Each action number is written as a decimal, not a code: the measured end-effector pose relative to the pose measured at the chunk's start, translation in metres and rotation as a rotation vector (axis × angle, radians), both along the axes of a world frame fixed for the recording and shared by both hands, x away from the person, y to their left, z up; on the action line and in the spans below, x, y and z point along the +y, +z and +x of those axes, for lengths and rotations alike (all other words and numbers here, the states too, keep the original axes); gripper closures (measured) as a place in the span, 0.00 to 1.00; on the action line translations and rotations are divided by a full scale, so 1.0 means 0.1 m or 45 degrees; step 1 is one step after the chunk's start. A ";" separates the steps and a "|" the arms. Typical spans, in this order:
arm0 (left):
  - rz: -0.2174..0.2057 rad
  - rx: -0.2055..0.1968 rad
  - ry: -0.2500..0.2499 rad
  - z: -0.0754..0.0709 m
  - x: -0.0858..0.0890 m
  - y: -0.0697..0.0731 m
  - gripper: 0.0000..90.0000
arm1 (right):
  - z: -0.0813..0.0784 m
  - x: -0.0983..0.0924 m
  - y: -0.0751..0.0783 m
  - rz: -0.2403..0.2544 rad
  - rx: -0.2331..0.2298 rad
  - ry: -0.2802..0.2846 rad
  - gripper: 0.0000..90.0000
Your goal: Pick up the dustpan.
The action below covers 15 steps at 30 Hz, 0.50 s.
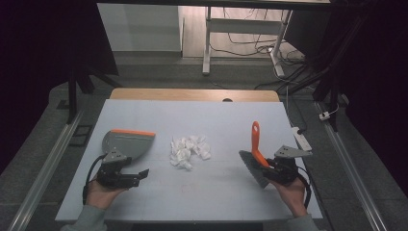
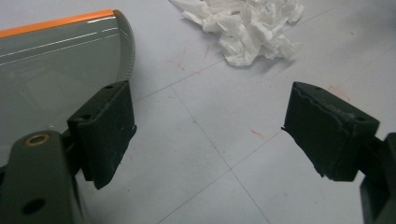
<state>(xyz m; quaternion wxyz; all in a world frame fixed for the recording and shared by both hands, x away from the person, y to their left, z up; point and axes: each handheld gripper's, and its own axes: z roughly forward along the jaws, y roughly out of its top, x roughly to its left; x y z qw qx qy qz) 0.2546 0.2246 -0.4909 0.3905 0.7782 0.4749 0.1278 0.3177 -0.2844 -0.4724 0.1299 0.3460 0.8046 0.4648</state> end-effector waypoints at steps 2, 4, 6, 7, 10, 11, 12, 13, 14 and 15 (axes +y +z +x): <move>-0.003 0.003 0.001 0.00 0.00 0.00 0.19 | 0.00 0.00 0.00 -0.002 -0.001 -0.002 0.78; 0.000 0.005 0.003 0.00 0.00 0.01 0.19 | 0.00 0.00 0.00 -0.001 -0.003 -0.005 0.78; -0.001 0.004 0.003 0.00 0.00 0.01 0.19 | -0.01 -0.01 0.00 -0.001 -0.003 -0.005 0.79; 0.000 -0.001 -0.001 0.00 0.00 0.02 0.20 | -0.01 -0.01 0.01 -0.002 -0.005 -0.007 0.78; -0.002 -0.001 -0.003 0.00 -0.01 0.03 0.20 | -0.01 -0.01 0.01 -0.003 -0.011 -0.008 0.79; -0.002 -0.001 -0.003 0.00 -0.01 0.03 0.20 | -0.01 -0.01 0.01 -0.004 -0.011 -0.008 0.78; 0.001 -0.001 -0.004 0.00 -0.02 0.03 0.20 | -0.01 -0.01 0.01 -0.004 -0.012 -0.009 0.79; 0.005 -0.001 -0.009 0.00 -0.02 0.04 0.20 | -0.01 -0.01 0.01 -0.004 -0.012 -0.009 0.79; 0.005 0.000 -0.010 0.00 -0.03 0.04 0.20 | -0.01 -0.01 0.01 -0.004 -0.011 -0.008 0.78; 0.004 0.001 -0.012 0.01 -0.03 0.04 0.20 | -0.01 0.00 0.01 -0.005 -0.011 -0.009 0.79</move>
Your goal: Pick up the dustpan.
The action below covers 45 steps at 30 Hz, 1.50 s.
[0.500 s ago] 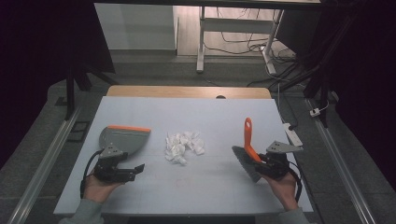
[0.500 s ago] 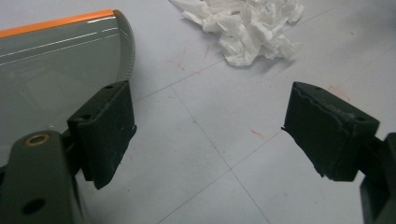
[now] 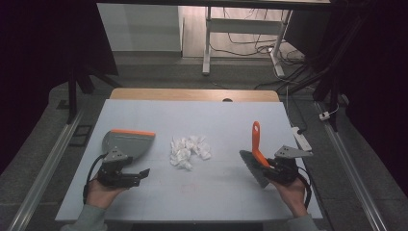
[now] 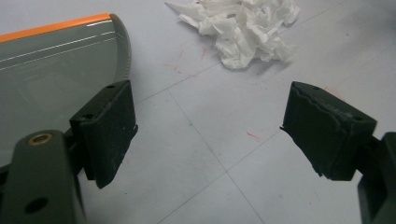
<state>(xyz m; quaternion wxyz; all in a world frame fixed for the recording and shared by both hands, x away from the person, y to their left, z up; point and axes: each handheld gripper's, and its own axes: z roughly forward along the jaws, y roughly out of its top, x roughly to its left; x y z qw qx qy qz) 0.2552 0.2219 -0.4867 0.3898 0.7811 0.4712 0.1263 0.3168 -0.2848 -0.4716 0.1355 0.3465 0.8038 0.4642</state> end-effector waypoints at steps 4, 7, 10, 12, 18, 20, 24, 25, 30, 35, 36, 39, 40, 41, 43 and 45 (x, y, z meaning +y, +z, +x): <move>0.002 -0.007 -0.008 -0.02 -0.03 0.06 0.21 | -0.01 0.01 0.00 -0.003 -0.001 0.002 0.78; 0.006 -0.011 -0.021 -0.03 -0.04 0.08 0.21 | -0.01 0.01 0.00 -0.004 -0.005 0.000 0.78; 0.019 -0.013 -0.037 -0.03 -0.07 0.12 0.21 | -0.02 0.02 0.01 -0.003 -0.008 -0.002 0.78; 0.022 -0.014 -0.037 -0.03 -0.07 0.12 0.21 | -0.02 0.02 0.01 -0.004 -0.009 -0.001 0.78; 0.045 -0.002 -0.031 -0.02 -0.05 0.17 0.22 | -0.02 0.02 0.02 -0.004 -0.011 -0.006 0.78; 0.055 0.010 -0.008 -0.02 -0.03 0.20 0.23 | -0.03 0.02 0.02 -0.007 -0.011 -0.007 0.78; 0.061 0.045 0.055 -0.01 0.07 0.27 0.24 | -0.03 0.03 0.01 -0.014 -0.009 -0.006 0.78; 0.061 0.045 0.055 -0.01 0.07 0.27 0.25 | -0.03 0.03 0.01 -0.014 -0.009 -0.007 0.78; 0.063 0.073 0.128 0.00 0.20 0.30 0.24 | -0.03 0.03 0.01 -0.013 -0.014 -0.008 0.78; 0.070 0.093 0.196 0.02 0.34 0.29 0.24 | -0.03 0.02 0.01 -0.012 -0.012 -0.011 0.78; 0.076 0.096 0.207 0.02 0.36 0.29 0.24 | -0.03 0.02 0.01 -0.014 -0.012 -0.012 0.78; 0.082 0.113 0.232 0.03 0.42 0.27 0.24 | -0.03 0.02 0.01 -0.014 -0.014 -0.012 0.78; 0.090 0.117 0.240 0.03 0.44 0.26 0.24 | -0.03 0.02 0.01 -0.015 -0.014 -0.012 0.78; 0.100 0.123 0.248 0.03 0.45 0.26 0.24 | -0.03 0.02 0.01 -0.015 -0.014 -0.012 0.78; 0.113 0.146 0.264 0.04 0.47 0.25 0.24 | -0.03 0.02 0.01 -0.015 -0.014 -0.014 0.78; 0.130 0.195 0.276 0.02 0.47 0.24 0.24 | -0.03 0.02 0.01 -0.015 -0.014 -0.015 0.78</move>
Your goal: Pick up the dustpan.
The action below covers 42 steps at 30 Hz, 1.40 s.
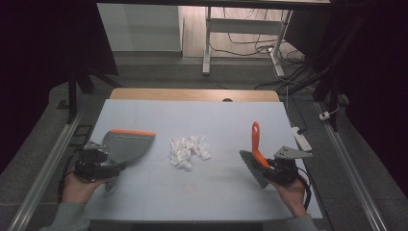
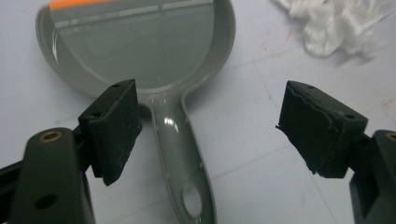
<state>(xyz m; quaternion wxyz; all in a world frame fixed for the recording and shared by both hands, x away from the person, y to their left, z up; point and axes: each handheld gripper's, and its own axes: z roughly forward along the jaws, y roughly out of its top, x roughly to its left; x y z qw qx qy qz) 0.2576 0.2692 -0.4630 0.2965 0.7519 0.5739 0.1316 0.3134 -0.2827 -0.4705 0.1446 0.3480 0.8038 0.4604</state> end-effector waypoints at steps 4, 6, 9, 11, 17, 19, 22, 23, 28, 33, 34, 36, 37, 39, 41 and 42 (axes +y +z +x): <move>0.037 0.042 -0.008 -0.01 -0.02 -0.02 0.23 | 0.00 0.00 0.00 0.000 0.001 -0.002 0.78; 0.054 0.061 0.005 0.00 -0.01 -0.06 0.23 | 0.00 0.00 0.00 -0.002 0.001 -0.002 0.78; 0.064 0.103 0.033 0.04 0.03 -0.15 0.22 | 0.00 0.00 0.00 -0.003 0.001 -0.001 0.78; 0.065 0.110 0.040 0.05 0.03 -0.17 0.22 | 0.00 0.00 0.00 -0.003 0.001 -0.002 0.78; 0.065 0.148 0.067 0.11 0.04 -0.30 0.21 | 0.00 0.00 0.00 -0.004 -0.002 -0.008 0.78; 0.068 0.152 0.077 0.13 0.04 -0.34 0.21 | 0.00 0.00 -0.01 -0.004 -0.001 -0.008 0.78; 0.077 0.156 0.093 0.16 0.03 -0.41 0.20 | 0.00 0.01 -0.01 -0.007 0.000 -0.005 0.78; 0.079 0.159 0.098 0.17 0.03 -0.43 0.20 | 0.00 0.01 -0.01 -0.009 0.000 -0.006 0.78; 0.068 0.149 0.129 0.20 0.03 -0.52 0.22 | 0.00 0.02 -0.02 -0.012 0.002 -0.006 0.78; 0.044 0.136 0.152 0.22 0.06 -0.55 0.25 | 0.00 0.02 -0.02 -0.016 0.000 -0.008 0.78; 0.040 0.138 0.152 0.22 0.06 -0.56 0.25 | 0.00 0.02 -0.02 -0.016 0.001 -0.011 0.78; 0.039 0.141 0.152 0.23 0.06 -0.57 0.27 | 0.00 0.02 -0.02 -0.016 0.002 -0.014 0.78; 0.039 0.141 0.155 0.23 0.06 -0.58 0.28 | 0.00 0.02 -0.02 -0.016 0.001 -0.014 0.78; 0.039 0.134 0.158 0.24 0.06 -0.58 0.30 | 0.00 0.02 -0.02 -0.015 0.001 -0.014 0.78; 0.033 0.128 0.157 0.24 0.06 -0.59 0.33 | 0.00 0.02 -0.02 -0.016 0.001 -0.013 0.78; 0.029 0.126 0.155 0.24 0.05 -0.59 0.33 | 0.00 0.02 -0.02 -0.016 0.001 -0.013 0.78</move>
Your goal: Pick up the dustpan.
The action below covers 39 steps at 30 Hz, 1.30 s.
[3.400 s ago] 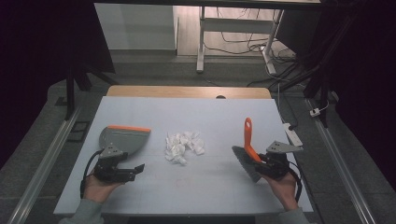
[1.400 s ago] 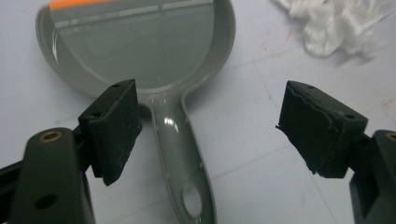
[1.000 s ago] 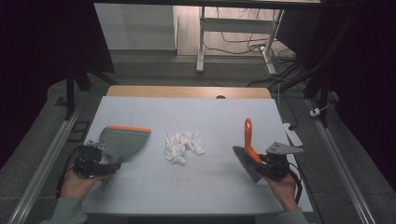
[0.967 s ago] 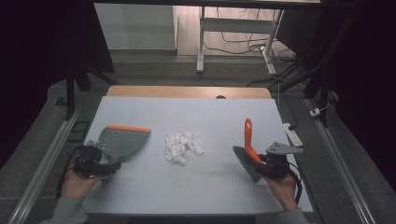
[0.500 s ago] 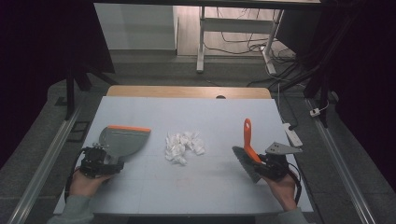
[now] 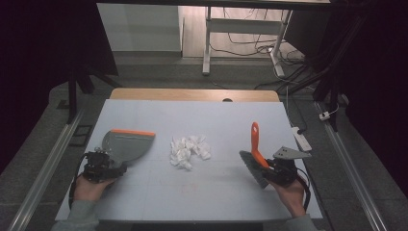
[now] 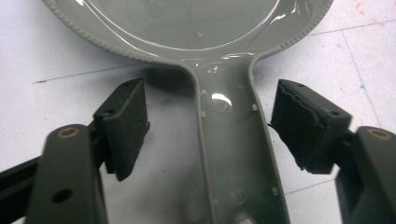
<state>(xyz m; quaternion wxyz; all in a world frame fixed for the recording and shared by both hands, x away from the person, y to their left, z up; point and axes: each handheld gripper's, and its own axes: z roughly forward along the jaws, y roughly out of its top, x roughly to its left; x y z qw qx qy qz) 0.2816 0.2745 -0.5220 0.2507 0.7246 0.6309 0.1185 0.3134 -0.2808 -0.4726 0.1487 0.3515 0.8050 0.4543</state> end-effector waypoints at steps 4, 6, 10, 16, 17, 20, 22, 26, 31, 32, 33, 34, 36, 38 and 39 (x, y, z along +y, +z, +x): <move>-0.003 0.007 0.000 0.02 -0.01 -0.02 0.39 | 0.00 0.00 0.00 -0.003 0.000 0.003 0.78; -0.007 0.010 0.006 0.02 0.00 -0.03 0.40 | 0.00 0.00 0.00 -0.003 0.000 0.003 0.78; -0.028 0.005 0.019 0.03 0.02 -0.05 0.45 | 0.00 0.00 0.00 -0.003 0.002 -0.001 0.78; -0.050 -0.009 0.027 0.04 0.03 -0.06 0.49 | 0.00 0.01 0.00 -0.010 0.001 0.000 0.78; -0.050 -0.013 0.027 0.05 0.02 -0.06 0.50 | 0.00 0.01 0.00 -0.011 0.001 -0.001 0.78; -0.061 -0.020 0.031 0.05 0.03 -0.07 0.53 | 0.00 0.00 0.00 -0.010 0.002 -0.002 0.78; -0.062 -0.025 0.029 0.06 0.03 -0.07 0.57 | 0.00 0.00 0.00 -0.010 0.002 -0.003 0.78; -0.049 -0.047 0.024 0.05 0.02 -0.07 0.67 | 0.00 0.01 0.00 -0.010 0.002 -0.002 0.78; -0.064 -0.055 0.027 0.05 0.04 -0.07 0.68 | 0.00 0.01 0.00 -0.015 0.001 -0.002 0.78; -0.063 -0.057 0.027 0.05 0.05 -0.07 0.68 | 0.00 0.01 0.00 -0.015 0.001 -0.002 0.78; -0.061 -0.058 0.026 0.05 0.05 -0.07 0.68 | 0.00 0.01 -0.01 -0.017 0.001 -0.002 0.78; -0.060 -0.058 0.027 0.04 0.05 -0.06 0.68 | 0.00 0.01 -0.01 -0.017 0.001 -0.002 0.78; -0.063 -0.060 0.026 0.04 0.06 -0.06 0.68 | 0.00 0.01 -0.01 -0.017 -0.001 -0.003 0.78; -0.063 -0.063 0.028 0.04 0.06 -0.06 0.68 | 0.00 0.00 0.00 -0.011 -0.001 -0.005 0.78; -0.060 -0.066 0.029 0.04 0.07 -0.06 0.68 | 0.00 0.00 0.00 -0.011 -0.001 -0.005 0.78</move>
